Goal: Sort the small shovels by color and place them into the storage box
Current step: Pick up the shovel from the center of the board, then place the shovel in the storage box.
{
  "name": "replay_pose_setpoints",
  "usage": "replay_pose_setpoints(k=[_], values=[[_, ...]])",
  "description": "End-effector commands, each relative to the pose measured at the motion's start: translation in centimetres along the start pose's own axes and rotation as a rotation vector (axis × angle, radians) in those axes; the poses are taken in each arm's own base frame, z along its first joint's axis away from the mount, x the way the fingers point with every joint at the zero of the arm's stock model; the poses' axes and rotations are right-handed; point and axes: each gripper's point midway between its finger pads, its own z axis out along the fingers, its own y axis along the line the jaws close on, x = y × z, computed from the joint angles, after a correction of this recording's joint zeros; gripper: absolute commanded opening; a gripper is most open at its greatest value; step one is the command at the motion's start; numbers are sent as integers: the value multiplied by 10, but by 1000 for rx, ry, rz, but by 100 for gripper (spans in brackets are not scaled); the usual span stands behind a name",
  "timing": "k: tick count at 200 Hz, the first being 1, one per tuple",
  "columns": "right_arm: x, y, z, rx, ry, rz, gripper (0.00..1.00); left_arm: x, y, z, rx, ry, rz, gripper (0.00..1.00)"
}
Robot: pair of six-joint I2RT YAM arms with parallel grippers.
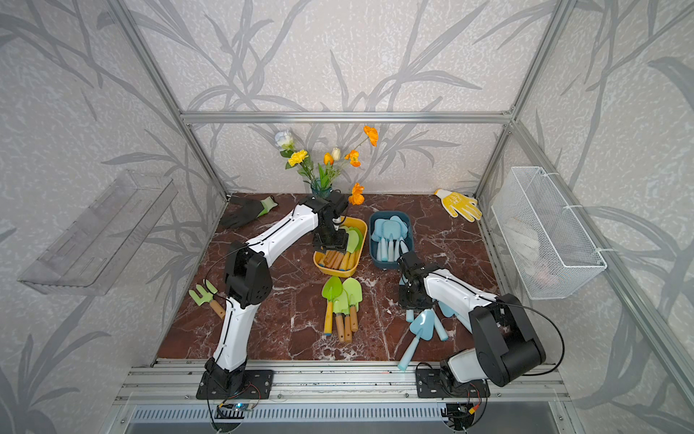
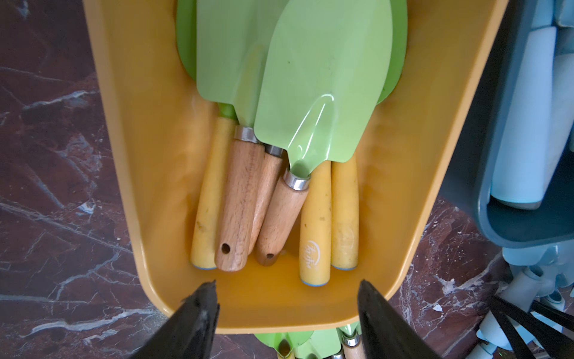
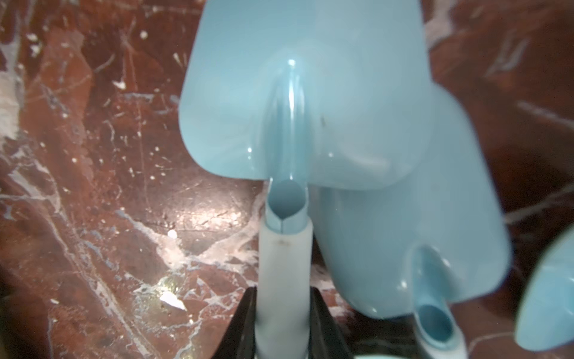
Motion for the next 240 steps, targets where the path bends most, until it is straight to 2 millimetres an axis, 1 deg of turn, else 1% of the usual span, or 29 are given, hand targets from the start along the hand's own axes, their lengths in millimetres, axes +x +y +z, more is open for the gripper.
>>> replay_pose_setpoints(k=[1, 21, 35, 45, 58, 73, 97, 102, 118, 133, 137, 139, 167, 184, 198, 240], values=[[-18, -21, -31, 77, -82, 53, 17, -2, 3, -21, 8, -37, -4, 72], [-33, -29, -50, 102, -136, 81, 17, -1, 6, -23, 8, -38, -3, 72], [-50, -28, -66, 101, -192, 85, 17, 0, 9, -26, 7, -42, -8, 72], [-64, -23, -77, 88, -234, 72, 17, 1, 12, -27, 4, -44, -11, 72], [-83, -10, -90, 46, -283, 42, 18, 3, 17, -29, -4, -48, -14, 72], [-107, 12, -103, -33, -330, -4, 18, 8, 24, -31, -13, -47, -20, 72], [-140, 40, -111, -111, -345, -43, 19, 21, 37, -33, -41, -47, -20, 72], [-145, 45, -108, -120, -334, -47, 19, 25, 39, -33, -49, -45, -20, 72], [-164, 64, -106, -169, -326, -57, 19, 36, 46, -34, -60, -42, -22, 73], [-179, 77, -96, -200, -307, -54, 19, 47, 51, -35, -62, -38, -18, 73], [-182, 80, -99, -209, -315, -54, 19, 50, 53, -35, -65, -35, -16, 73], [-184, 82, -88, -207, -292, -53, 19, 51, 54, -35, -68, -34, -15, 73], [-201, 103, -65, -253, -238, -39, 19, 74, 64, -37, -84, -7, 14, 76], [-205, 111, -51, -252, -209, -38, 19, 89, 70, -37, -86, 13, 27, 77], [-205, 116, -40, -248, -185, -42, 19, 101, 72, -36, -80, 31, 30, 79], [-196, 126, -15, -247, -121, -33, 19, 134, 70, -20, -44, 108, 18, 79]])
